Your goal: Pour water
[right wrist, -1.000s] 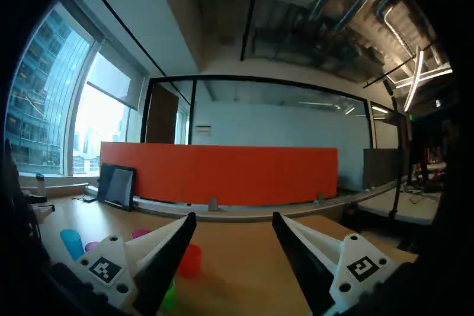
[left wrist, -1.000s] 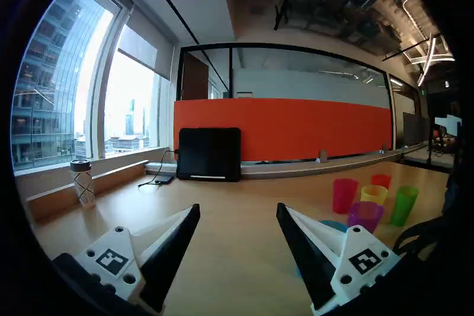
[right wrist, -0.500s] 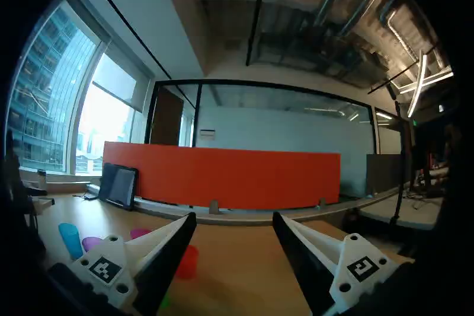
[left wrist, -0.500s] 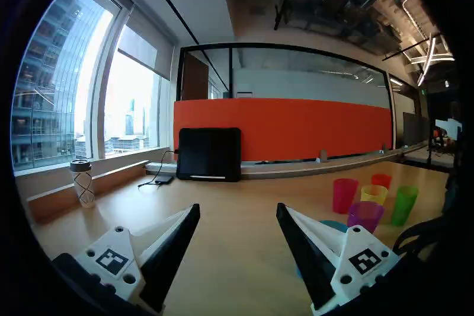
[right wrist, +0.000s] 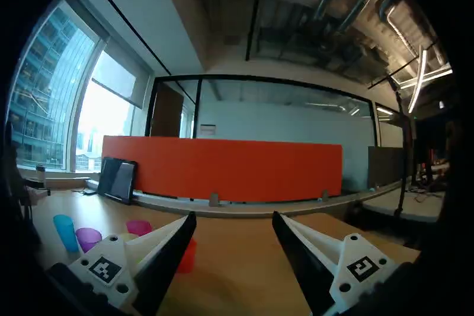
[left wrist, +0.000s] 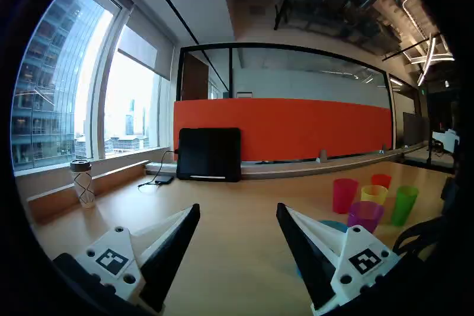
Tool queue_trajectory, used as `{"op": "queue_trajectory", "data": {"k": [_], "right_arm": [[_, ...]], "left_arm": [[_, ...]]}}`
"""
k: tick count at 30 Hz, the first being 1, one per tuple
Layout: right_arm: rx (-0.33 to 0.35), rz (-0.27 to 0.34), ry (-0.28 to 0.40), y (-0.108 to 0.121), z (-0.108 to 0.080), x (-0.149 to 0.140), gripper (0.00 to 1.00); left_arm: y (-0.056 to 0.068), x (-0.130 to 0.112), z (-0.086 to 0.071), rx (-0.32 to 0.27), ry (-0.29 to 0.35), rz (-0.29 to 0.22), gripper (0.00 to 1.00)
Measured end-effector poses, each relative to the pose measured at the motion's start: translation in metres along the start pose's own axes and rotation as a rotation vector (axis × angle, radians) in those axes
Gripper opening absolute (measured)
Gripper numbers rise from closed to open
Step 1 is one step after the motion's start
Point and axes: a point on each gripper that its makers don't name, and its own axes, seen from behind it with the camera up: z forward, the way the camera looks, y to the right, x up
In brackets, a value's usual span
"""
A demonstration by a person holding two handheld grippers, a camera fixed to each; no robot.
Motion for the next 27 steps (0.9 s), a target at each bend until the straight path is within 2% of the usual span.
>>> {"op": "queue_trajectory", "data": {"k": [8, 27], "right_arm": [[-0.003, -0.018, -0.022, -0.001, 0.006, -0.022, 1.00], [-0.033, 0.021, -0.111, 0.011, 0.008, -0.069, 1.00]], "left_arm": [[0.000, 0.000, 0.000, 0.000, 0.000, 0.000, 0.96], [-0.001, 0.000, 0.000, 0.000, 0.000, 0.000, 0.96]]}}
